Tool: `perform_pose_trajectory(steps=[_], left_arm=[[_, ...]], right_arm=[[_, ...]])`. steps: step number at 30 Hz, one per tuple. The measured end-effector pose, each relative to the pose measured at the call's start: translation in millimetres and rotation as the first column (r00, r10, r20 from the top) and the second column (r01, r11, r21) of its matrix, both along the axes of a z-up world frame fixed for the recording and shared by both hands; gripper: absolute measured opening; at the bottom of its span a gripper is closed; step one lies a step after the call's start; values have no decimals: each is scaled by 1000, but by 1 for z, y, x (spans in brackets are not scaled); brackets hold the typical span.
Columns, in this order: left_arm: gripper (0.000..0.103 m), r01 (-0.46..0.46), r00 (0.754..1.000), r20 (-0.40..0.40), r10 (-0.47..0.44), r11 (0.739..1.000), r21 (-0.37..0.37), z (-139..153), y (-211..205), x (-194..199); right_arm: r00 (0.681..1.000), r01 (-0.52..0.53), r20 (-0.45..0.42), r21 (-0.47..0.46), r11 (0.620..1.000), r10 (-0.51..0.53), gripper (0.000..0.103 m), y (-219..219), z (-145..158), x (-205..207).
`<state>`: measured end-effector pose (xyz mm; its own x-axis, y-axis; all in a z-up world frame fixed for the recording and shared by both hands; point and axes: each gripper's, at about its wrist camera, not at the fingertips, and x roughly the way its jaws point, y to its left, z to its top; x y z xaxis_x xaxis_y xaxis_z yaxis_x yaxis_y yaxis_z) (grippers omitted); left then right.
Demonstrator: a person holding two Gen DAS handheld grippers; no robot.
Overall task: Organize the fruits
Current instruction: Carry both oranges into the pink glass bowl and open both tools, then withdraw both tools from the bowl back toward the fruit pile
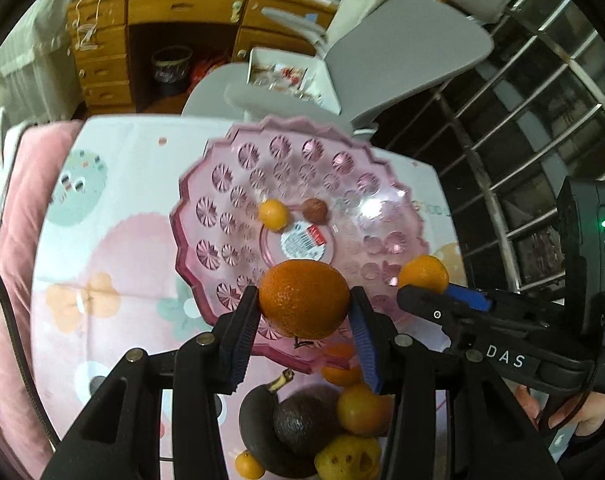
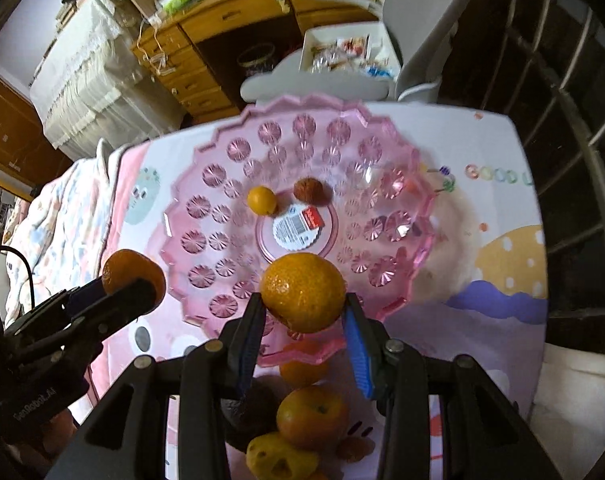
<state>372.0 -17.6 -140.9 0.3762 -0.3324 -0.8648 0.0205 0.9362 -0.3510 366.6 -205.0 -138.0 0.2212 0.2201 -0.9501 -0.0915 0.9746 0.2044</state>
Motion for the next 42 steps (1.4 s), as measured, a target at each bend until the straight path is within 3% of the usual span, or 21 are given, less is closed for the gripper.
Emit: perform_pose_trajectory(steps=[5,12,14,16,28,42], left_arm=[[44,1,998,-67,0,1000,16,-30,-5,9],[45,-2,995,-95,5,999,32,-40,-8,15],[55,-8,996,-83,10,1000,24,-35,-4,13],[58,-12,998,-62,13,1000,19,-28,-2,11],[58,-30,999,-16,30,999,33,9,26,-29],[58,11,1000,1,-11,999,37,37,62,-132]], right_arm=[[998,-20,-51,10,1000,21,40,2,-23,11],[997,-15,-80,11,1000,16,40,1,-36,18],[997,-10,-80,9,1000,10,42,-1,-35,18],[997,1,-73,21,1000,1,48,-4,-32,17],[998,69,4,15,997,-69,48,-3,9,-21],[988,144,54,38,989,-146,48,20,47,-117]])
